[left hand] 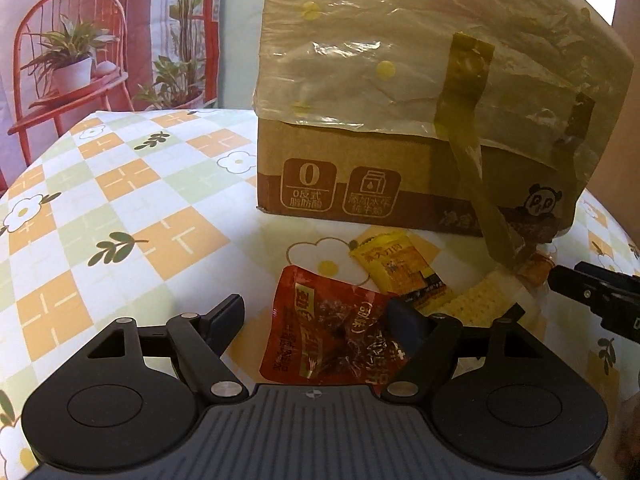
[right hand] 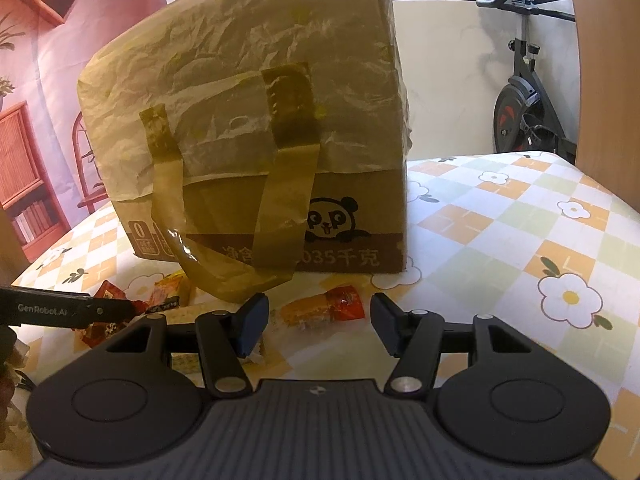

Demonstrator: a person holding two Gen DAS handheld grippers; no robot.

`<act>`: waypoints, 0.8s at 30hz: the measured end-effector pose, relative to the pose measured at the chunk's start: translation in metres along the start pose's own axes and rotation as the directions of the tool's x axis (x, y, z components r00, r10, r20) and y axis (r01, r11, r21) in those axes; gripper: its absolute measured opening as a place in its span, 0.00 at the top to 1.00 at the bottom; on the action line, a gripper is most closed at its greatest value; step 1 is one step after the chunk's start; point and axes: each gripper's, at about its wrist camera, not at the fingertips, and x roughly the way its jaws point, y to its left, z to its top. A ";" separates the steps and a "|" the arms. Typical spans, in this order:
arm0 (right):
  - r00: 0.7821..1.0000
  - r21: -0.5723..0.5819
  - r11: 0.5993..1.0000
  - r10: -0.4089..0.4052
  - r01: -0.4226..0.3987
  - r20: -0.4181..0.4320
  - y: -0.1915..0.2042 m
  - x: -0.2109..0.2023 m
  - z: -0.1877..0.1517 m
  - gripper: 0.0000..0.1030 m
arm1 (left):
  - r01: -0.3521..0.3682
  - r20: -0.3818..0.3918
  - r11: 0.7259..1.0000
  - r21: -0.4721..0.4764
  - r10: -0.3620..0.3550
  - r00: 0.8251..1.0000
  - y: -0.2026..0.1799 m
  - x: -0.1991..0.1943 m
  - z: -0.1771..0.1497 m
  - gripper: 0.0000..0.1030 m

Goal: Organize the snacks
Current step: 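Move both tools back down to the snacks in front of the box, then grasp the red candy bag with the left tool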

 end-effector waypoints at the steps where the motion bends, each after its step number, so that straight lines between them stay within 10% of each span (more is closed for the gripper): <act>1: 1.000 0.001 1.000 0.001 -0.001 0.000 0.000 0.000 0.000 0.42 | -0.002 0.003 1.000 0.000 0.002 1.000 0.000 -0.001 -0.002 0.23; 12: 1.000 0.008 1.000 0.005 -0.004 -0.018 -0.002 0.002 0.000 0.42 | -0.016 0.034 1.000 0.013 0.015 0.999 0.001 -0.012 -0.012 0.30; 22: 0.999 0.004 1.000 -0.007 0.007 -0.034 -0.001 0.004 0.001 0.42 | 0.042 0.076 0.997 -0.070 -0.037 0.996 0.023 -0.024 -0.014 0.67; 24: 0.999 0.003 1.000 -0.011 0.011 -0.035 -0.001 0.003 0.001 0.42 | 0.045 0.079 0.995 -0.084 -0.038 0.996 0.027 -0.025 -0.014 0.87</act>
